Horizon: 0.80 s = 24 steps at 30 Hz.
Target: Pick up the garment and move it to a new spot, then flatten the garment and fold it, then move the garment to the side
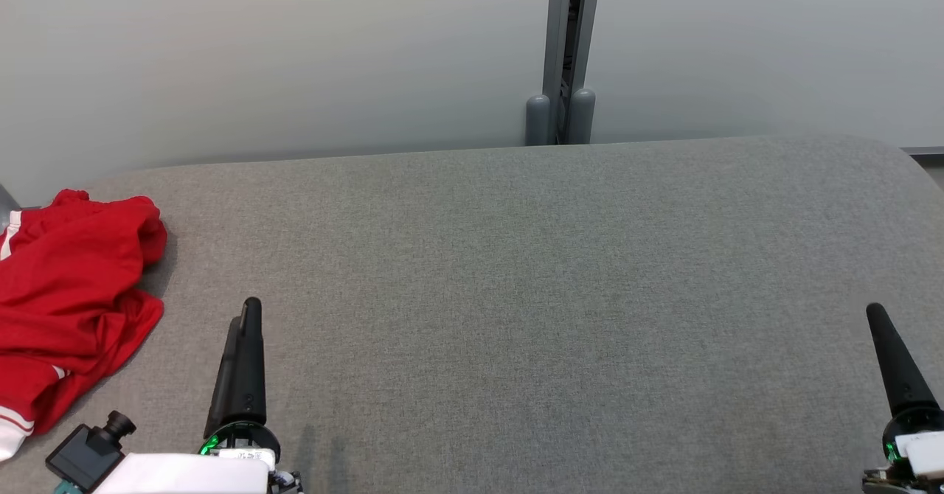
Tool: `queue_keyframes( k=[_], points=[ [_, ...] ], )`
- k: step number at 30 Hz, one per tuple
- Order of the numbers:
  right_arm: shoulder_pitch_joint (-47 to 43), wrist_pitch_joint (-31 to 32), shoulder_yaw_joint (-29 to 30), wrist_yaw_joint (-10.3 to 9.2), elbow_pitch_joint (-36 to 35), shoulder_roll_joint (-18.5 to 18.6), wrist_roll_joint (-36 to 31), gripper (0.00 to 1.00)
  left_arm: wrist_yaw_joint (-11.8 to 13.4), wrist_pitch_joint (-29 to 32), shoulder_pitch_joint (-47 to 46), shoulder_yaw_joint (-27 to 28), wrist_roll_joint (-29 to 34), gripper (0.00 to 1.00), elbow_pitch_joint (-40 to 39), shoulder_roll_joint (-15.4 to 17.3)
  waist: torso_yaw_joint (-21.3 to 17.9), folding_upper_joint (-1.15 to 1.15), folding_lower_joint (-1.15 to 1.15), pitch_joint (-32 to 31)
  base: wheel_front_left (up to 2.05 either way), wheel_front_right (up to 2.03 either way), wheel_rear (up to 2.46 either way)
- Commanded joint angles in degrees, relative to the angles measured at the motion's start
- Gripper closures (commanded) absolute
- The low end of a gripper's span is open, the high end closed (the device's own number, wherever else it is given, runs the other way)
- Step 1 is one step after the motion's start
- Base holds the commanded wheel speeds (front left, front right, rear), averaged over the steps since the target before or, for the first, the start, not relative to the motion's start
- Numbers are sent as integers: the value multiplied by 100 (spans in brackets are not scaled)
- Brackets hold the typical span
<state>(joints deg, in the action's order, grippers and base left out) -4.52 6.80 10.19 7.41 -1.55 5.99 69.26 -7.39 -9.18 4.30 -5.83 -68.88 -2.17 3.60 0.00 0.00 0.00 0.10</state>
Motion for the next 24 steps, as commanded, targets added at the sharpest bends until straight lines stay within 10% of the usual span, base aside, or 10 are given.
queue_keyframes(
  k=[1, 24],
  points=[
    [156, -83, -33, 8, -127, 101, -217, 0, 25, -34, -184, 31, 232, 0, -108, 52, 0, 0, 0, -1, 0, 0, 0],
    [597, -637, -739, 9, -431, 324, -3423, 0, 496, -152, -654, -177, 3104, 0, -212, 439, 2, 0, 0, -47, 0, 0, 0]
  ],
)
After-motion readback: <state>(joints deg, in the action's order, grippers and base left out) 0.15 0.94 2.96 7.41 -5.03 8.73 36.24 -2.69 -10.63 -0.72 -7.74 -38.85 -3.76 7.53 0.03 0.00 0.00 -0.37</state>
